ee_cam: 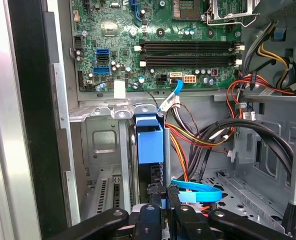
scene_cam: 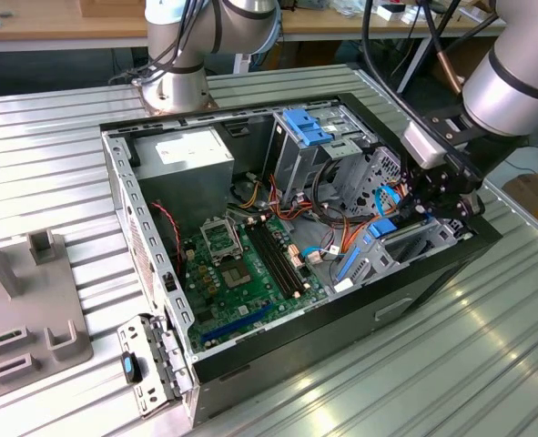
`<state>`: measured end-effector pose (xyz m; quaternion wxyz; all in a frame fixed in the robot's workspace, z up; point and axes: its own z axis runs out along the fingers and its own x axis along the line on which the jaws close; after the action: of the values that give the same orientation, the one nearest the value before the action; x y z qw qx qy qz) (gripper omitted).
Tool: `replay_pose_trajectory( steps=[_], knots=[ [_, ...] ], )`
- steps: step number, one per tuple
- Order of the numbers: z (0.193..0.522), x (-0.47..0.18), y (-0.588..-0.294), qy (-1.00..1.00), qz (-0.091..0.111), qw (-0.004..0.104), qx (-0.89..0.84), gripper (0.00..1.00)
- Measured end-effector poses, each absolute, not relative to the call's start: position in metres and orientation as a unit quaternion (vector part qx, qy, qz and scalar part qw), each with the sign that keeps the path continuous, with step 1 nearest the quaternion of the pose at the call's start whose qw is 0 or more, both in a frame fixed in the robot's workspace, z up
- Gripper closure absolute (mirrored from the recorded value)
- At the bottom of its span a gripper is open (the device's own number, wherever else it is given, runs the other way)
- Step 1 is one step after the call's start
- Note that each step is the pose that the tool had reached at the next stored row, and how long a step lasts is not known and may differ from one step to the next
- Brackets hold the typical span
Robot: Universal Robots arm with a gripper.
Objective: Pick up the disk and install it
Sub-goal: 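Insert the second disk wire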
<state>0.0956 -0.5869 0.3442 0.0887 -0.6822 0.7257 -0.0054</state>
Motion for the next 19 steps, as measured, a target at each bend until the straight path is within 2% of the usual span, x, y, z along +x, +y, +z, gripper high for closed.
replay_pose_trajectory(
  steps=[19],
  knots=[
    [0.3373,0.0956,-0.5870,0.726,-0.006,0.088,-0.682,0.83]
  ],
)
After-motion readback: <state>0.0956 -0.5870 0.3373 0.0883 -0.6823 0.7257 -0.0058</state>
